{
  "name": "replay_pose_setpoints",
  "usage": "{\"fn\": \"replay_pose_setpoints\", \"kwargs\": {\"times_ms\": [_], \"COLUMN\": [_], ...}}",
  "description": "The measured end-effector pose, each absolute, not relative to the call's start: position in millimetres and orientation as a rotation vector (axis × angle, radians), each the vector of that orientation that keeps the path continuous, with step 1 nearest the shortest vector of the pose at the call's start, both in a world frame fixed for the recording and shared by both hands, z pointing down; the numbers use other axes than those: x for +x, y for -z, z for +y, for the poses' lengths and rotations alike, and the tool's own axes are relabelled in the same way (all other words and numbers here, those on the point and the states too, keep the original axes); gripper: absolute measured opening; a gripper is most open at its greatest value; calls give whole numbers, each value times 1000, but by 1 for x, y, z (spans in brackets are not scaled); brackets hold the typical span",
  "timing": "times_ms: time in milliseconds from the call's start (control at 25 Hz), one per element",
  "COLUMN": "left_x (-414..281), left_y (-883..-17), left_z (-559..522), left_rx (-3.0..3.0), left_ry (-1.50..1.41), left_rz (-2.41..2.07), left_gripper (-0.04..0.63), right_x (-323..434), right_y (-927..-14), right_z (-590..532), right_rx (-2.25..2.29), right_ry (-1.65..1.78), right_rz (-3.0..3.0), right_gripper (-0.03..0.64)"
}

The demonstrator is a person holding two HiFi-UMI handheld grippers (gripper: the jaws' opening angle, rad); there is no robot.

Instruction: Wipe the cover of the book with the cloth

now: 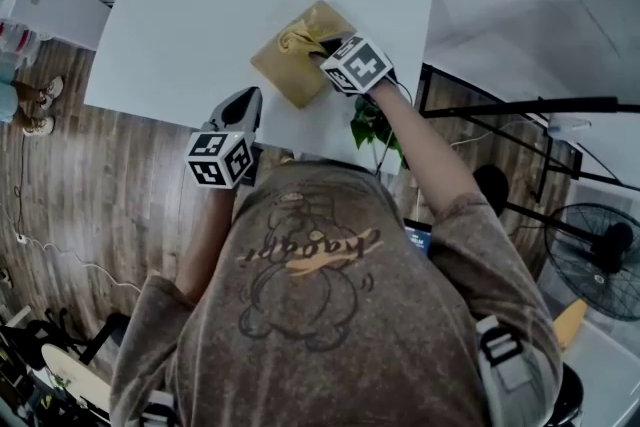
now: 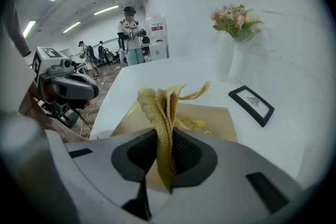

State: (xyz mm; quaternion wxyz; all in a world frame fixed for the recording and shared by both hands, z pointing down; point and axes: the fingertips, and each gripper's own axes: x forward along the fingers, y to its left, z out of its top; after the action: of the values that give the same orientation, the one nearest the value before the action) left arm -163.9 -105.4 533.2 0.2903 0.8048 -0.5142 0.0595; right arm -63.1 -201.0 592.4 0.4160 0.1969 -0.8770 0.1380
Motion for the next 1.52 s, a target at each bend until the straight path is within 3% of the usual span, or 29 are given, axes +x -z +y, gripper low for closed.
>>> {"fn": "replay_pose_setpoints", "kwargs": {"times_ms": [480,840,1520], "left_x": [-156,-173,-111], "left_y": [-522,-502,-461], "left_z": [-65,-60,-80], "left_rx": [2125,2094,2181], "left_ry": [-138,-123,-96], "left_rz": [-1385,-1501,-1457], "left_gripper": [3,3,3], "right_x": [-80,-110,-46], "right_y": [-584,-582,-543], "right_z": [-132,-158,-79], "right_rx": [409,417,231], "right_ry": [-454,-470,-583], "right_rz": [-2253,-2260,-2400], "right_gripper": [64,64,64]}}
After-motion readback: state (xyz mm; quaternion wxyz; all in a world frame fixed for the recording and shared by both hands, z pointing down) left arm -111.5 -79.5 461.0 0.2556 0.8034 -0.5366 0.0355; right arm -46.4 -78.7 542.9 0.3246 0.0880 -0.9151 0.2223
